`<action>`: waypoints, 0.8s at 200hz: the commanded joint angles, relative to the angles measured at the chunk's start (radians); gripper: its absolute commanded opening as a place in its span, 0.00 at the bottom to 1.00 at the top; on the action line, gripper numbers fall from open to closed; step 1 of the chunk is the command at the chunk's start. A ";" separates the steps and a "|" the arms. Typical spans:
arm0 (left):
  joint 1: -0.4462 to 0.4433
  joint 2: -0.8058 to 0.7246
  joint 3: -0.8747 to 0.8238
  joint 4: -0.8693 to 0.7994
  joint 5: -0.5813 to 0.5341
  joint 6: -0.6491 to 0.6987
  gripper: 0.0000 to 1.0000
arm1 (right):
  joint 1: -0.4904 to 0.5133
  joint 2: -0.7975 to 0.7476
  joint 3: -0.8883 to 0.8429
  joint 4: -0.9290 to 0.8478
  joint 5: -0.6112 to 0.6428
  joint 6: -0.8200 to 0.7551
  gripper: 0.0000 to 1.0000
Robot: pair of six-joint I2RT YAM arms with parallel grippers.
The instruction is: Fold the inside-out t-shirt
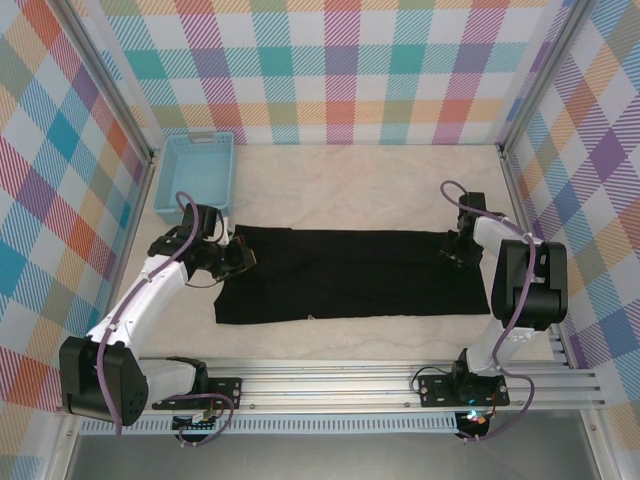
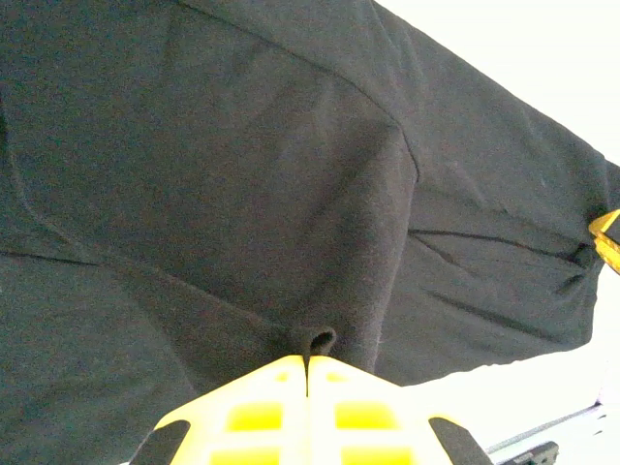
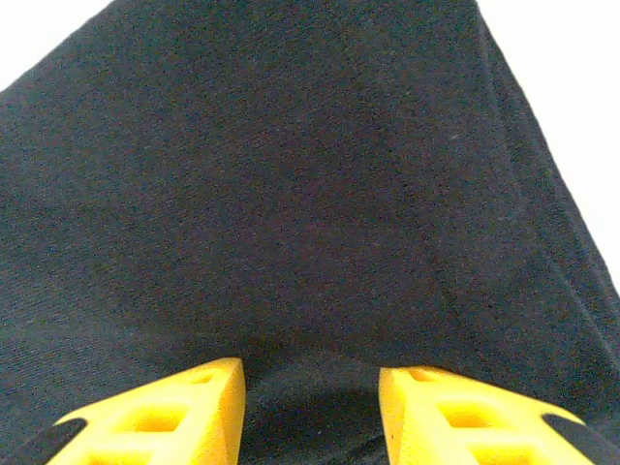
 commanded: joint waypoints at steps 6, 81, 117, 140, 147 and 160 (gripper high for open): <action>0.008 -0.031 0.003 -0.035 0.056 -0.022 0.00 | 0.020 -0.092 0.004 0.030 -0.109 -0.036 0.45; 0.008 -0.006 -0.067 0.061 0.039 -0.064 0.00 | 0.544 -0.158 -0.136 0.475 -0.620 0.128 0.51; 0.008 -0.016 -0.071 0.053 0.035 -0.058 0.00 | 0.792 0.029 -0.052 0.655 -0.652 0.311 0.49; 0.008 -0.026 -0.078 0.050 0.032 -0.050 0.00 | 0.846 0.134 0.033 0.649 -0.640 0.349 0.40; 0.008 -0.028 -0.077 0.048 0.034 -0.048 0.00 | 0.852 0.154 0.050 0.642 -0.641 0.358 0.39; 0.008 -0.031 -0.079 0.046 0.034 -0.045 0.00 | 0.862 0.178 0.072 0.634 -0.634 0.362 0.38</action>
